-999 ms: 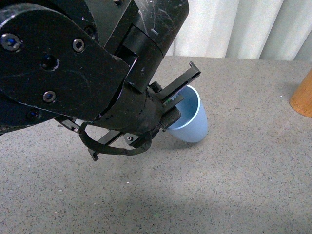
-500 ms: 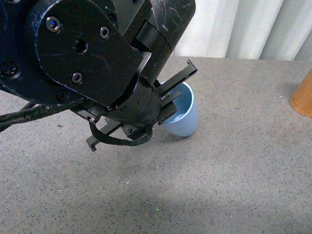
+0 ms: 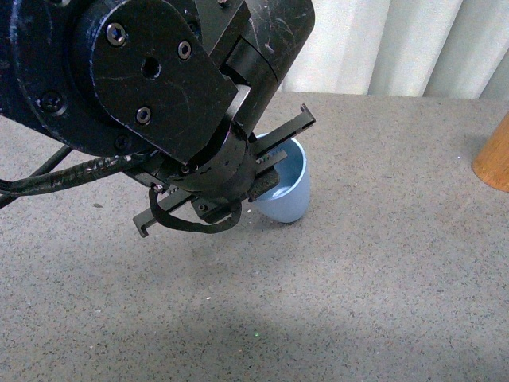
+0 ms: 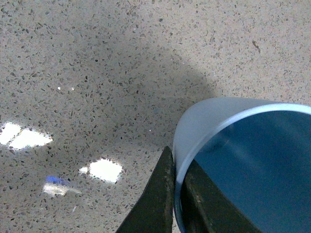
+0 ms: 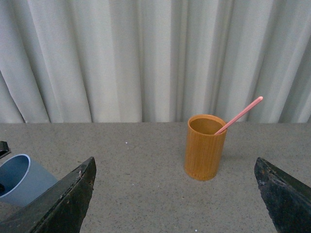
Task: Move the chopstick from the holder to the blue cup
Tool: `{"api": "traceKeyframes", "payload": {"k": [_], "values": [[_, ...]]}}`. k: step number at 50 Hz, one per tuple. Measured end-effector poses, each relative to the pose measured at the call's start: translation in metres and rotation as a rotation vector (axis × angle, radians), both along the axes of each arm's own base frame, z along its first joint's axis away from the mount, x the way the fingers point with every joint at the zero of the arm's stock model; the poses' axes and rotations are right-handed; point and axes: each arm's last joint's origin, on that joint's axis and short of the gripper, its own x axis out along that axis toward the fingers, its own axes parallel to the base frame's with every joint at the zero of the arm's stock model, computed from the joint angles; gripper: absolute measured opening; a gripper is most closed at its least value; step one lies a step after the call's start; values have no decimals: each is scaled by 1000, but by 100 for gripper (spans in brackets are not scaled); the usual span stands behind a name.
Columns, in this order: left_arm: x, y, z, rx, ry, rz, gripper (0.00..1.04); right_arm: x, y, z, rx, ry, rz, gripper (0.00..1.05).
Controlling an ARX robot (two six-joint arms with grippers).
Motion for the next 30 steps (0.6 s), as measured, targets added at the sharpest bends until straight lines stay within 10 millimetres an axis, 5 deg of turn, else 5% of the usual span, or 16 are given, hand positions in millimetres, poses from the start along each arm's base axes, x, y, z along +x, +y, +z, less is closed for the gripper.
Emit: {"api": "traceKeyframes", "payload": {"k": [25, 30], "values": [[2, -4, 0, 4, -1, -6, 4, 0, 0, 0, 0, 0, 0, 95], [2, -5, 0, -1, 0, -15, 18, 0, 0, 0, 0, 0, 0, 95]]}}
